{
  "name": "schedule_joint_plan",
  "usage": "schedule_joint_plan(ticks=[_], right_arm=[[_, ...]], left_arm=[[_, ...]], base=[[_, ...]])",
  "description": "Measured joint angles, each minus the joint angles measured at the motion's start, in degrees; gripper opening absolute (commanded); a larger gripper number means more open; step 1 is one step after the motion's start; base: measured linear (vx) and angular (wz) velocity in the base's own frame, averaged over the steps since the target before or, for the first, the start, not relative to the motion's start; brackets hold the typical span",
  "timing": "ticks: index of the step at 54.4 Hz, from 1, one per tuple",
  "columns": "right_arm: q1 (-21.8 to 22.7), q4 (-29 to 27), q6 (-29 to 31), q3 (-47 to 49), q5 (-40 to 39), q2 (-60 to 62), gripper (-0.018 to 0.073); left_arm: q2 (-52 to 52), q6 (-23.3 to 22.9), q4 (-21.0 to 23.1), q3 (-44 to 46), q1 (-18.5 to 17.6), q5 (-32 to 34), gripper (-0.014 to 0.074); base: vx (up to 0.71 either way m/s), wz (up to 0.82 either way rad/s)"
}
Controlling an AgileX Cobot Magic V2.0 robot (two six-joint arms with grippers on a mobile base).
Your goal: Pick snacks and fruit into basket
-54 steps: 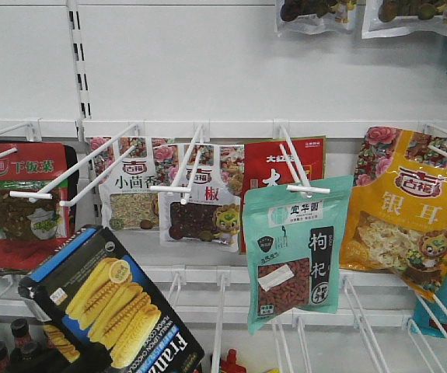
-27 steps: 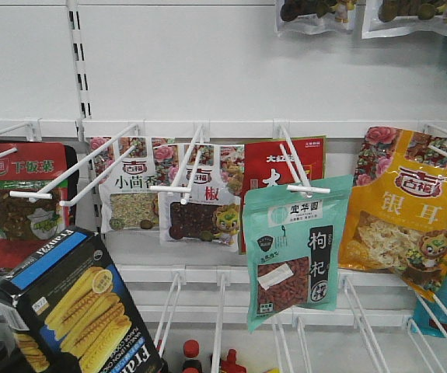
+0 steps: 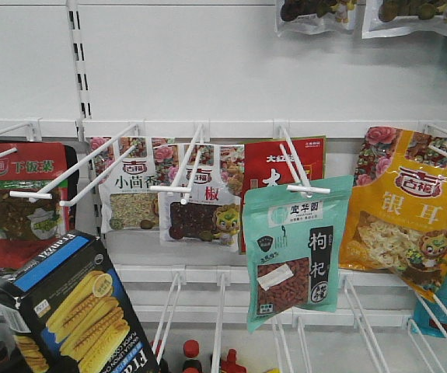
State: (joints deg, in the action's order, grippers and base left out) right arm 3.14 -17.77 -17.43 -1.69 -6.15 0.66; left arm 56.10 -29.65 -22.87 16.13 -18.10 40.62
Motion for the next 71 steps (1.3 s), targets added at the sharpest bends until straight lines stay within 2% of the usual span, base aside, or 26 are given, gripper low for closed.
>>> schedule_joint_plan(ticks=[7,15,25,35,41,52,63,71], right_arm=[[0.0,-0.21,-0.04,0.0,-1.44,0.0,-0.0008],[0.0,1.33,-0.12,0.0,-7.78,-0.12,-0.0008],[0.0,9.91,-0.04,0.0,-16.67,-3.33,-0.0006],[0.0,20.01,-1.1,0.42,-19.28,-10.85,0.0013],[0.0,23.79,-1.69,3.25,-21.43,-17.06,0.0051],[0.0,26.05,-1.9,8.69,-30.5,-29.04,0.0228],[0.0,28.03,-1.9,9.8,-36.7,-39.07,0.0508],[0.0,30.29,-2.16,10.57,-38.9,-45.25,0.0604]], left_arm=[[0.0,0.01,0.0,0.0,0.0,0.0,0.0],[0.0,0.01,0.0,0.0,0.0,0.0,0.0],[0.0,0.01,0.0,0.0,0.0,0.0,0.0],[0.0,0.01,0.0,0.0,0.0,0.0,0.0],[0.0,0.01,0.0,0.0,0.0,0.0,0.0],[0.0,0.01,0.0,0.0,0.0,-0.05,0.0],[0.0,0.01,0.0,0.0,0.0,-0.05,0.0],[0.0,0.01,0.0,0.0,0.0,-0.05,0.0]], base=[[0.0,0.0],[0.0,0.0],[0.0,0.0],[0.0,0.0],[0.0,0.0],[0.0,0.0],[0.0,0.0],[0.0,0.0]])
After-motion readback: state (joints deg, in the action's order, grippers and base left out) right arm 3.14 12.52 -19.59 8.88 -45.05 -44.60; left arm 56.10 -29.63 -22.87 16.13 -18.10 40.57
